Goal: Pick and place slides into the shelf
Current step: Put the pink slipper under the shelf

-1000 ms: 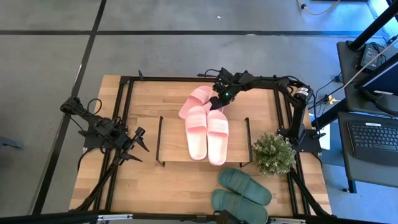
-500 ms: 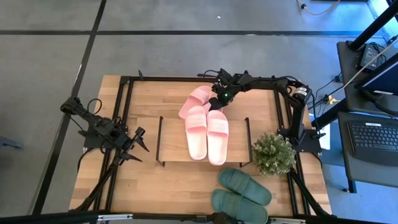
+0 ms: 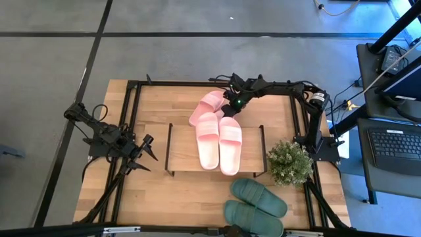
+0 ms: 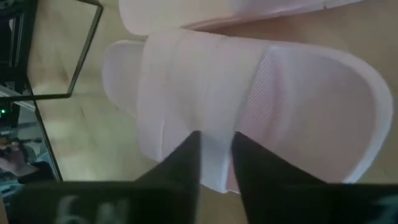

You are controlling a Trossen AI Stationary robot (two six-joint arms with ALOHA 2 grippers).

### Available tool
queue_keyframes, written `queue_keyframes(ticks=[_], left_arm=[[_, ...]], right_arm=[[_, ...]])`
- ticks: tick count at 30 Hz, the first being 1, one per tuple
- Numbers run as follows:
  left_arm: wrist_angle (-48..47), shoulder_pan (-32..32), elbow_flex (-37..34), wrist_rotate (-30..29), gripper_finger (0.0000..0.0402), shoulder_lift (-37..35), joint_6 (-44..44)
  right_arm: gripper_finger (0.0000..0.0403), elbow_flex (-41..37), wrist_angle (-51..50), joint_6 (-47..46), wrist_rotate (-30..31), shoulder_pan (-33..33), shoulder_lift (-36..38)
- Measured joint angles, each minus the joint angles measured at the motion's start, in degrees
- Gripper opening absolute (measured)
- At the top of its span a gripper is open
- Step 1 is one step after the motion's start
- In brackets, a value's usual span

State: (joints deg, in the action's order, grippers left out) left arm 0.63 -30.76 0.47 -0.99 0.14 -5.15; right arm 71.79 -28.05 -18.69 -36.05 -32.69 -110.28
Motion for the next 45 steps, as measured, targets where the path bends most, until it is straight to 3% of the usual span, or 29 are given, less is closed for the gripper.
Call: queue_keyframes(ticks=[4,6,16,27,40,45], left_arm=[[-0.01,-0.02,0.00,0.00,0.0221,0.00,-0.02],[-0.01,-0.02,0.00,0.00,0.0221,0.00,-0.02],[-0.01,-0.01,0.00,0.00,0.0221,0.00,-0.02],[-0.01,0.00,0.00,0.00,0.0221,0.00,-0.07],[-0.01,-0.02,0.00,0.00,0.0221,0.01,-0.04],[-0.01,-0.02,0.00,0.00,0.0221,0.02,-0.04]], right_arm=[[0.0017,0.00,0.02,1.14,-0.02,-0.02,0.00],[0.0009,0.00,0.02,1.57,0.00,-0.02,0.00],[0.0005,0.00,-1.83,5.91,0.38,-0.02,0.47],[0.0002,0.68,-19.52,20.54,1.51,0.00,3.30],[0.0002,13.42,-37.42,39.75,8.52,3.05,3.28],[0.0001,19.40,-46.25,41.92,11.08,4.05,3.26]])
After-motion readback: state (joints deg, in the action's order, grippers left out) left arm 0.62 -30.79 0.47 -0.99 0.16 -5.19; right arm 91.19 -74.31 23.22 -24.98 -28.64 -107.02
